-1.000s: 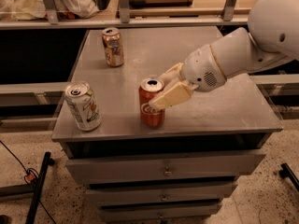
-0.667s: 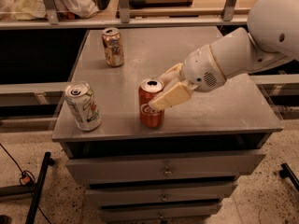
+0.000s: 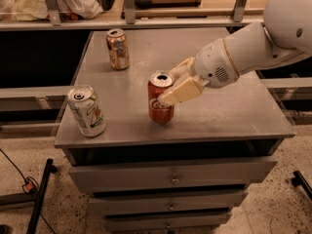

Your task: Move coke can near orange can

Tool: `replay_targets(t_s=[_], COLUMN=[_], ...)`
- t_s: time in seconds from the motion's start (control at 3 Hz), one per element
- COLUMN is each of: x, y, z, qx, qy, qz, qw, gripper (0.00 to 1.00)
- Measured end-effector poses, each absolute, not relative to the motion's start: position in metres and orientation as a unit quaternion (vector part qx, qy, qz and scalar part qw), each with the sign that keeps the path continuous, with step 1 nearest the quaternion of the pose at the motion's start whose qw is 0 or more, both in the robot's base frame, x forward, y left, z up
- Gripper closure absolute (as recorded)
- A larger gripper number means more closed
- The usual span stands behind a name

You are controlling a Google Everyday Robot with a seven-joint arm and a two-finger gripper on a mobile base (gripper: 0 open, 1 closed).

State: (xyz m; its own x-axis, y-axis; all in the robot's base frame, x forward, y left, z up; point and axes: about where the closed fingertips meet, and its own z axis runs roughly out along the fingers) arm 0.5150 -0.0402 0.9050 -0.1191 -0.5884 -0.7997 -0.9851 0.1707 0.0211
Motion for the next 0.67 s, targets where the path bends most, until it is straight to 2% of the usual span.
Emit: replay_targets(t_s=[0.67], x=[0.597], y=[-0.079], z=[0.936], qx=[-0.542], qy=[0.719], qz=[0.208], qw=[0.381], gripper=[1.00])
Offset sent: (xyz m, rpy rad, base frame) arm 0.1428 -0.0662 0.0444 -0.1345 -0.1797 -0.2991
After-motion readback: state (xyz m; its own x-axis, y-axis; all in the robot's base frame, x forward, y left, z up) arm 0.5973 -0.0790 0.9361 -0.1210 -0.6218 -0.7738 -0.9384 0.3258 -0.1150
